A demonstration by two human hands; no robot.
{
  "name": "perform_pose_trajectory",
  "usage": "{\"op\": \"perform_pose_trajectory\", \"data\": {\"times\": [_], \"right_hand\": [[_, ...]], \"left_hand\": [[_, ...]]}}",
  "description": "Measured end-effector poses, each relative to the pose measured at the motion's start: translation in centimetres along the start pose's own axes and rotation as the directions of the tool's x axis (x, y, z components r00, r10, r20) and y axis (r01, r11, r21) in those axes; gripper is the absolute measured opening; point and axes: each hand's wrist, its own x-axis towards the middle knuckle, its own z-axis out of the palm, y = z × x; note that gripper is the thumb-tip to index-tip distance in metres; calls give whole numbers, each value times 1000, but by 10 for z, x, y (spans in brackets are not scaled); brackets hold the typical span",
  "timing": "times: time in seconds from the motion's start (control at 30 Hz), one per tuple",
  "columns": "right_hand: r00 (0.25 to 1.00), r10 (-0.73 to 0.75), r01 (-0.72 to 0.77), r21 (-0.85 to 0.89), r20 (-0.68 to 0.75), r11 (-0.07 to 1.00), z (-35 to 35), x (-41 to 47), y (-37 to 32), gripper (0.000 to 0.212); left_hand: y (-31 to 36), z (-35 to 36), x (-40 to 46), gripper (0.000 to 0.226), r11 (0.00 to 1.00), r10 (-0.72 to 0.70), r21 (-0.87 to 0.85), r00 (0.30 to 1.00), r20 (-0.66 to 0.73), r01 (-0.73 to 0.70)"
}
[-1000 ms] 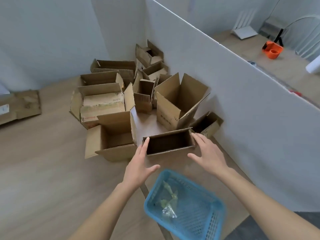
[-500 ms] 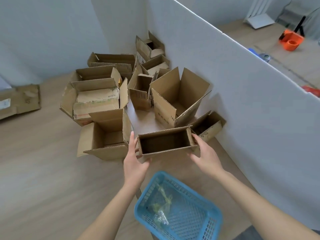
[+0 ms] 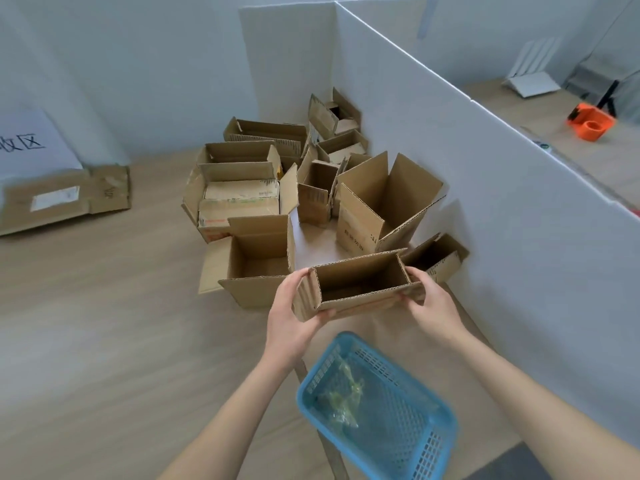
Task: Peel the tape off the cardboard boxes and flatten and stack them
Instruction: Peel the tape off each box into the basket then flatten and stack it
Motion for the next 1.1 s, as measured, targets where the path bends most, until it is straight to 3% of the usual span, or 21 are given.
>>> {"op": "perform_pose_trajectory", "data": {"times": [0.13, 0.33, 0.5, 0.67, 0.73, 0.8, 0.93, 1.03, 1.1], "right_hand": [[1000, -3, 2, -3, -17, 1000, -2, -29, -32, 59], [999, -36, 41, 144, -35, 989, 2, -75, -92, 68], [990, -48, 26, 169, 131, 985, 22, -111, -130, 75], [977, -111, 76, 192, 181, 978, 43, -137, -160, 97], [967, -136, 94, 195, 214, 976, 46, -146, -169, 105], [953, -158, 119, 160, 258, 980, 47, -154, -175, 110], [949, -208, 188, 101, 239, 977, 55, -166, -180, 93], [952, -232, 215, 103, 200, 971, 60, -177, -183, 83], [953, -236, 218, 107, 191, 970, 63, -184, -181, 79]], "left_hand": [[12, -34, -22, 90, 998, 62, 24, 997, 44, -63], [34, -103, -53, 87, 996, 28, -79, 997, -74, -33], [44, -153, -71, 50, 992, -58, -121, 967, -250, 28], [47, -188, -93, 36, 976, -176, -187, 907, -384, 111], [47, -200, -104, 42, 964, -185, -247, 908, -376, 94], [44, -210, -114, 64, 947, -158, -314, 949, -274, 67], [37, -224, -134, 114, 952, -114, -287, 993, -23, 102], [33, -230, -144, 126, 967, -135, -214, 990, 46, 141], [29, -233, -149, 122, 966, -134, -220, 991, 28, 137]]}}
